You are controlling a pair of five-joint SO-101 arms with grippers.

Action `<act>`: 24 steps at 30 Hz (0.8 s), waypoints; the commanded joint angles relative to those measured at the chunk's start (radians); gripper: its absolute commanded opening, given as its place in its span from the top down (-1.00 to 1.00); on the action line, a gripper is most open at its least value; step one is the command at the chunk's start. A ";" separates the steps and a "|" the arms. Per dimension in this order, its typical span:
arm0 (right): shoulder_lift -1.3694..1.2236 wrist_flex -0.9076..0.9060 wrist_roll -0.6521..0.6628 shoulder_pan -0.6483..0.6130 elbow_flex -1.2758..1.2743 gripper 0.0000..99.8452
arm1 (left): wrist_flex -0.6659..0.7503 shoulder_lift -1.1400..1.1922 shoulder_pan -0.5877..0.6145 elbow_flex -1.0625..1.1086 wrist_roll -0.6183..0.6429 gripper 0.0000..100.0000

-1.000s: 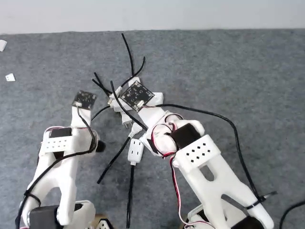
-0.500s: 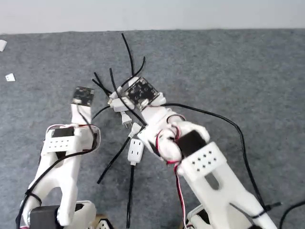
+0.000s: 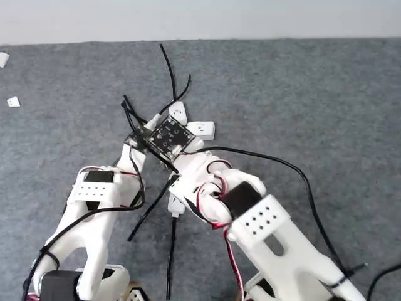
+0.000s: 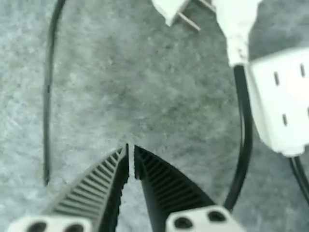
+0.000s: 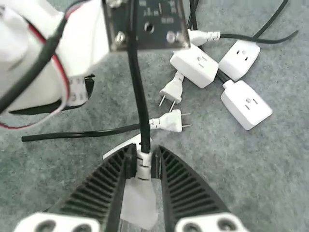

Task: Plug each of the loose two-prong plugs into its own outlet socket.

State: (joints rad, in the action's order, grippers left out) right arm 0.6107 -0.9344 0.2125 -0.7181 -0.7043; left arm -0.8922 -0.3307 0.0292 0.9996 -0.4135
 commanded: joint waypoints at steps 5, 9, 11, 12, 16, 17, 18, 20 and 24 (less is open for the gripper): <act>-0.099 0.077 -0.014 -0.005 0.017 0.98 | -0.031 -0.037 -0.029 -0.001 -0.054 0.98; -0.104 0.104 -0.014 0.012 0.017 0.98 | -0.031 -0.037 -0.043 0.001 -0.074 0.98; -0.105 0.124 -0.015 0.035 0.017 0.98 | -0.031 -0.037 -0.043 0.001 -0.074 0.98; -0.105 0.134 -0.017 0.045 0.017 0.98 | -0.031 -0.044 -0.044 0.004 -0.075 0.98; -0.105 0.179 -0.057 0.056 0.017 0.98 | -0.025 -0.178 -0.078 0.096 -0.107 0.98; -0.105 0.183 -0.060 0.054 0.017 0.98 | -0.021 -0.229 -0.095 0.133 -0.109 0.98; -0.105 0.188 -0.061 0.053 0.017 0.98 | -0.011 -0.287 -0.112 0.170 -0.109 0.98; -0.105 0.188 -0.066 0.053 0.017 0.98 | -0.002 -0.399 -0.133 0.239 -0.107 0.98; -0.105 0.183 -0.066 0.051 0.017 0.98 | -0.005 -0.539 -0.133 0.302 -0.104 0.97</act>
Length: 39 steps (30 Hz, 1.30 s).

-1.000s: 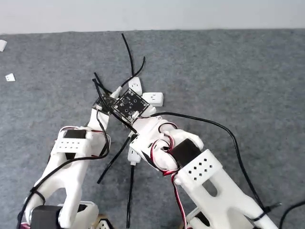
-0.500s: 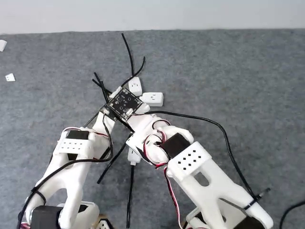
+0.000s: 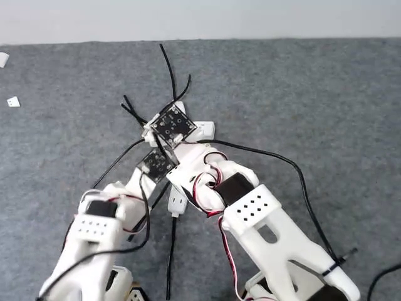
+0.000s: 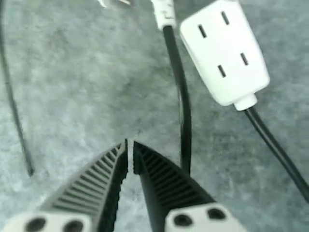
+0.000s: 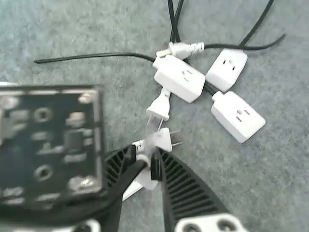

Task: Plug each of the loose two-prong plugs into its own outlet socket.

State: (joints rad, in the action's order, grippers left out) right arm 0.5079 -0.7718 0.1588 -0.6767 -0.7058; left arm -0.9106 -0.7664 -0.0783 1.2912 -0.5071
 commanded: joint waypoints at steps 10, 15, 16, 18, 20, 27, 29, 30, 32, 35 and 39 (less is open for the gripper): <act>-0.013 0.041 -0.219 0.016 -0.002 0.98 | 0.212 -0.074 0.077 0.016 0.279 0.97; -0.108 0.176 -0.327 0.016 -0.071 0.98 | 0.354 -0.074 0.175 0.019 0.503 0.97; -0.133 0.191 -0.331 0.016 -0.072 0.98 | 0.365 -0.074 0.187 0.019 0.509 0.97; -0.166 0.211 -0.331 0.018 -0.071 0.98 | 0.370 -0.074 0.203 0.016 0.511 0.97; -0.177 0.211 -0.331 0.018 -0.063 0.98 | 0.370 -0.074 0.204 0.016 0.511 0.97; -0.176 0.208 -0.330 0.036 -0.063 0.98 | 0.370 -0.074 0.204 0.016 0.506 0.97; -0.176 0.209 -0.328 0.061 -0.063 0.98 | 0.370 -0.074 0.204 0.016 0.506 0.97; -0.176 0.211 -0.327 0.070 -0.063 0.98 | 0.370 -0.074 0.206 0.018 0.506 0.97; -0.176 0.211 -0.307 0.077 -0.063 0.98 | 0.370 -0.074 0.206 0.019 0.506 0.97; -0.180 0.211 -0.301 0.076 -0.064 0.98 | 0.370 -0.074 0.206 0.019 0.505 0.97; -0.185 0.213 -0.301 0.071 -0.068 0.98 | 0.370 -0.074 0.206 0.019 0.505 0.97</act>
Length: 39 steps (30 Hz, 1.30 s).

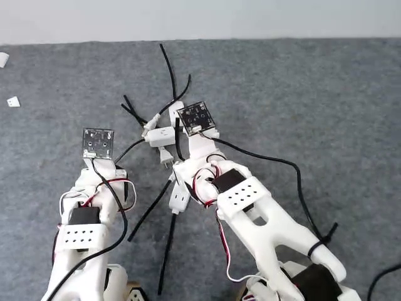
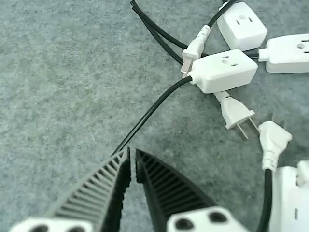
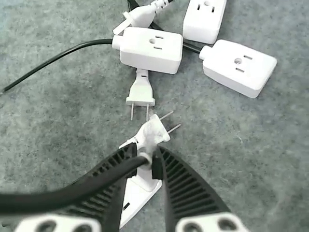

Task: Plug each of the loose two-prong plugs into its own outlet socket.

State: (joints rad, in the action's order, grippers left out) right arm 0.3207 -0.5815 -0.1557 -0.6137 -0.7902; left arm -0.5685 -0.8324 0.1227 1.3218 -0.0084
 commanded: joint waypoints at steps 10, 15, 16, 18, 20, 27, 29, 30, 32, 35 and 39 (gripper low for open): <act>0.012 0.024 0.018 -0.016 -0.072 0.98 | 0.029 -0.008 0.028 -0.015 0.006 0.97; 0.007 0.022 0.068 -0.050 -0.098 0.98 | 0.029 -0.008 0.028 -0.015 0.006 0.97; 0.012 0.022 0.086 -0.058 -0.110 0.98 | 0.029 -0.008 0.034 -0.015 0.006 0.97; 0.012 0.015 0.114 -0.076 -0.124 0.98 | 0.029 -0.006 0.041 -0.018 0.006 0.97; 0.004 0.005 0.141 -0.085 -0.130 0.98 | 0.029 -0.006 0.041 -0.018 0.006 0.97; 0.001 0.008 0.161 -0.094 -0.129 0.97 | 0.029 -0.008 0.041 -0.018 0.006 0.97; 0.004 0.015 0.140 -0.096 -0.129 0.96 | 0.029 -0.008 0.043 -0.018 0.006 0.97; 0.008 0.016 0.115 -0.096 -0.127 0.94 | 0.029 -0.008 0.043 -0.018 0.006 0.97; 0.012 0.016 0.051 -0.097 -0.126 0.82 | 0.029 -0.009 0.054 -0.019 0.009 0.97; 0.001 0.007 -0.055 -0.131 -0.100 0.62 | 0.029 -0.009 0.092 -0.045 0.014 0.97; 0.001 0.016 -0.140 -0.194 -0.094 0.52 | 0.029 -0.009 0.120 -0.056 0.055 0.97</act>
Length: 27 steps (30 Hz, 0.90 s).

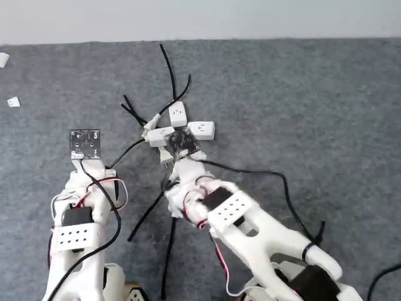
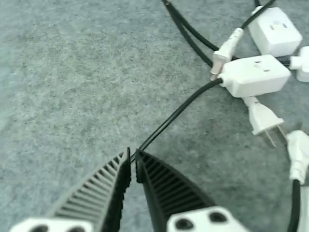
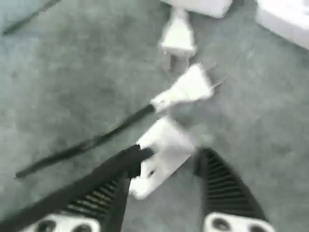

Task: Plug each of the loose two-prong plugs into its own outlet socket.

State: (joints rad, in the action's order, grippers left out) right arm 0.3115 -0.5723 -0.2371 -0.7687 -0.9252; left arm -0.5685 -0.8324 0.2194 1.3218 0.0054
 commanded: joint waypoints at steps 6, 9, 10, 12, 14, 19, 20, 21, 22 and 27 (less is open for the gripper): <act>0.008 0.008 -0.104 -0.071 0.061 0.52 | 0.032 -0.008 0.041 -0.061 0.061 0.97; -0.007 0.008 -0.104 -0.070 0.064 0.52 | 0.058 -0.003 0.043 -0.061 0.061 0.97; -0.027 0.015 -0.104 -0.070 0.077 0.52 | 0.058 -0.003 0.044 -0.061 0.063 0.97; -0.090 0.015 -0.104 -0.058 0.112 0.52 | 0.058 -0.008 0.046 -0.061 0.063 0.97; -0.165 -0.004 -0.104 -0.039 0.173 0.52 | 0.058 -0.008 0.074 -0.064 0.066 0.97; -0.309 -0.104 -0.106 -0.021 0.324 0.52 | 0.058 0.000 0.123 -0.085 0.130 0.97; -0.326 -0.108 -0.106 -0.018 0.339 0.52 | 0.058 0.000 0.123 -0.085 0.130 0.97; -0.340 -0.113 -0.106 -0.016 0.350 0.52 | 0.058 0.000 0.123 -0.085 0.130 0.97; -0.348 -0.114 -0.104 -0.016 0.356 0.52 | 0.058 0.000 0.124 -0.085 0.130 0.97; -0.351 -0.116 -0.011 -0.016 0.356 0.74 | 0.058 0.000 0.124 -0.084 0.129 0.97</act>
State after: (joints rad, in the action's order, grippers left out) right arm -0.0445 -0.6751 -0.3168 -0.7963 -0.6229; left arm -0.5378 -0.8293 0.3406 1.2912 0.1250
